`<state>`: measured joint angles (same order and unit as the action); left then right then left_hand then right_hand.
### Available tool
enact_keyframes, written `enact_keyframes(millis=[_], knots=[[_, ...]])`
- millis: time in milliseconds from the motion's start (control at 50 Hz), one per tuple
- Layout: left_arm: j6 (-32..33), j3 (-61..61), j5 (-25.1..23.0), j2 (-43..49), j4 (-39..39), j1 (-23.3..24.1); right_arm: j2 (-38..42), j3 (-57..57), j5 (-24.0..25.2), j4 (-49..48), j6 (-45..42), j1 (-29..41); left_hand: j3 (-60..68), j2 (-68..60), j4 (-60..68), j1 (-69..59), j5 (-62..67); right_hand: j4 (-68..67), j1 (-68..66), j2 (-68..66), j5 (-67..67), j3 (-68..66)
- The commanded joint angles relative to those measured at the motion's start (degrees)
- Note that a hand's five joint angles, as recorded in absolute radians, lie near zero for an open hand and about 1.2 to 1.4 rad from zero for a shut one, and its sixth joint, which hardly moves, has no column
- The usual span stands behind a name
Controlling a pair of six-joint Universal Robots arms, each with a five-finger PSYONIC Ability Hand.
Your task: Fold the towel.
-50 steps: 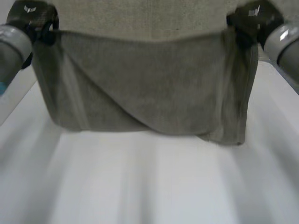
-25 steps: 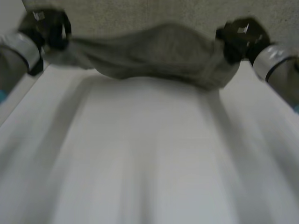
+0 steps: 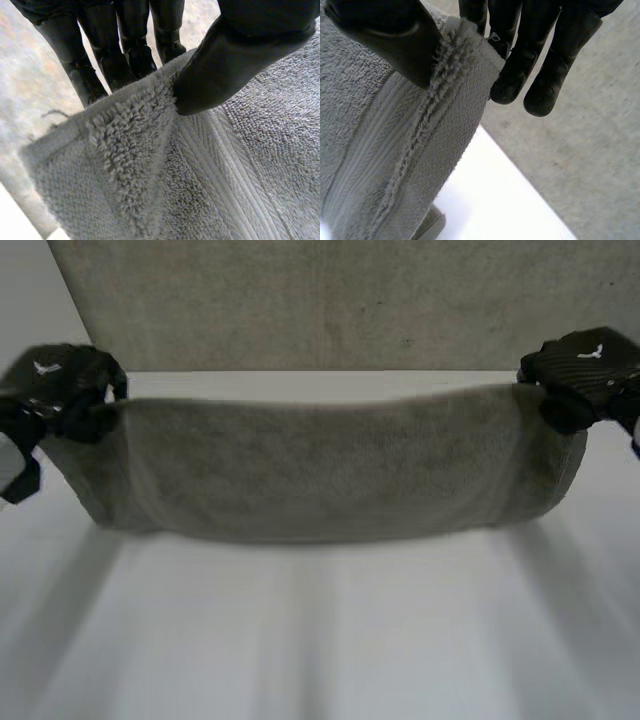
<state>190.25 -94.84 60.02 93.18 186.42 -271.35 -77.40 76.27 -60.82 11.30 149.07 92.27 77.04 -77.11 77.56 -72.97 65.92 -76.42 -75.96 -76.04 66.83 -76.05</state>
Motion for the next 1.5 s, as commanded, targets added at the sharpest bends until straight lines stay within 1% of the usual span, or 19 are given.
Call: enact_keyframes(millis=[20, 200, 380, 460, 660, 680, 700, 720, 740, 760, 780, 800, 920, 980, 1060, 1220, 1300, 1340, 1500], knots=[[2.8, 7.3, 1.6, 15.1, 1.0, 4.9, 13.8, -8.1, -5.8, 0.0, -3.5, 4.5, 3.0, -2.9, 2.4, -7.0, 4.1, -3.6, -4.0, -4.0, 3.2, -3.9], [9.6, 18.8, 9.5, 28.1, 1.0, 6.4, 21.2, -12.8, -8.9, -0.3, -6.5, 6.7, 3.0, -2.9, 2.4, -7.0, 4.1, -3.6, -4.0, -4.0, 3.2, -3.9], [10.0, 28.2, 9.9, 35.1, -3.3, 9.4, 27.1, -15.7, -10.3, -3.6, -6.3, 6.9, 3.0, -2.9, 2.4, -7.0, 4.1, -3.6, -4.0, -4.0, 3.2, -3.9], [10.1, 29.6, 9.9, 36.3, -4.2, 10.1, 28.9, -16.3, -12.4, -4.1, -6.7, 7.0, 3.0, -2.9, 2.4, -7.0, 4.1, -3.6, -4.0, -4.0, 3.2, -3.9], [10.1, 30.0, 11.3, 37.6, -4.3, 10.8, 30.9, -17.4, -12.5, -4.7, -6.6, 7.0, 3.0, -2.9, 2.4, -7.0, 4.1, -3.6, -4.0, -4.0, 3.2, -3.9], [10.1, 30.1, 11.8, 37.7, -4.3, 10.8, 31.1, -17.4, -12.5, -5.1, -6.6, 7.0, -4.2, 4.2, -4.7, 0.1, -3.1, 4.0, 3.6, 3.6, -4.4, 3.7], [10.5, 30.1, 12.3, 37.7, -4.3, 10.8, 31.1, -17.4, -12.5, -5.1, -6.6, 7.0, -17.4, 17.5, -17.9, 13.3, -16.3, 4.1, 3.6, 3.7, -4.5, 3.7], [10.5, 30.1, 12.3, 37.7, -4.3, 10.8, 31.1, -17.4, -12.5, -5.4, -6.5, 7.0, -17.5, 17.6, -18.1, 13.5, -16.4, 30.9, 30.4, 30.5, -31.3, 30.5], [11.4, 30.1, 12.9, 37.6, -4.4, 10.8, 31.1, -17.4, -12.5, -5.4, -6.5, 7.0, -39.2, 39.3, -39.7, 35.1, -38.1, 31.2, 30.7, 30.8, -31.6, 30.8], [12.6, 29.9, 14.1, 37.4, -4.5, 10.8, 31.0, -17.4, -12.7, -5.8, -6.5, 7.0, -60.4, 60.5, -60.9, 56.3, -59.3, 64.0, 63.5, 63.6, -64.4, 63.6], [12.6, 29.9, 14.1, 37.4, -4.5, 10.8, 30.7, -17.4, -12.8, -6.0, -6.4, 7.0, -60.6, 60.7, -61.1, 56.5, -59.5, 66.4, 66.0, 66.0, -66.8, 66.1], [13.9, 29.7, 15.7, 37.0, -4.5, 10.8, 30.7, -17.4, -12.8, -6.0, -6.4, 7.0, -65.8, 65.8, -66.3, 61.7, -64.6, 66.4, 66.0, 66.0, -66.8, 66.1], [16.9, 28.8, 22.8, 34.4, -5.6, 10.8, 27.0, -16.7, -14.1, -8.0, -4.7, 7.3, -66.2, 66.2, -66.7, 62.1, -65.0, 66.4, 66.0, 66.0, -66.8, 66.1], [16.7, 26.9, 23.7, 31.4, -6.5, 10.8, 23.0, -15.0, -14.0, -8.5, -0.6, 7.2, -65.8, 65.9, -66.3, 61.7, -64.7, 66.4, 66.0, 66.0, -66.8, 66.1], [16.6, 23.8, 23.4, 27.6, -6.5, 10.5, 15.2, -8.7, -12.0, -8.4, 5.5, 6.4, -65.6, 65.7, -66.2, 61.6, -64.5, 66.4, 66.0, 66.0, -66.8, 66.1], [16.6, 12.8, 20.8, 19.5, -5.6, 10.6, 7.2, 6.4, -9.2, -7.3, 3.2, 6.4, -65.0, 65.0, -65.5, 60.9, -63.9, 66.4, 66.0, 66.0, -66.8, 66.1], [16.6, 5.9, 17.2, 14.9, -4.0, 10.6, 6.1, 12.2, -9.3, -7.4, 0.0, 6.3, -64.8, 64.9, -65.3, 60.7, -63.7, 66.4, 66.0, 66.0, -66.8, 66.1], [16.6, 3.8, 16.5, 14.0, -2.7, 10.6, 6.0, 16.8, -9.5, -8.0, -3.9, 5.9, -64.8, 64.9, -65.3, 60.7, -63.7, 60.7, 60.2, 60.3, -61.1, 60.3], [16.5, -1.7, 16.2, 11.1, 1.3, 10.7, 9.0, 20.5, -9.0, -12.6, -8.7, 1.9, -65.0, 65.0, -65.5, 60.9, -63.9, 54.4, 54.0, 54.0, -54.8, 54.1]])
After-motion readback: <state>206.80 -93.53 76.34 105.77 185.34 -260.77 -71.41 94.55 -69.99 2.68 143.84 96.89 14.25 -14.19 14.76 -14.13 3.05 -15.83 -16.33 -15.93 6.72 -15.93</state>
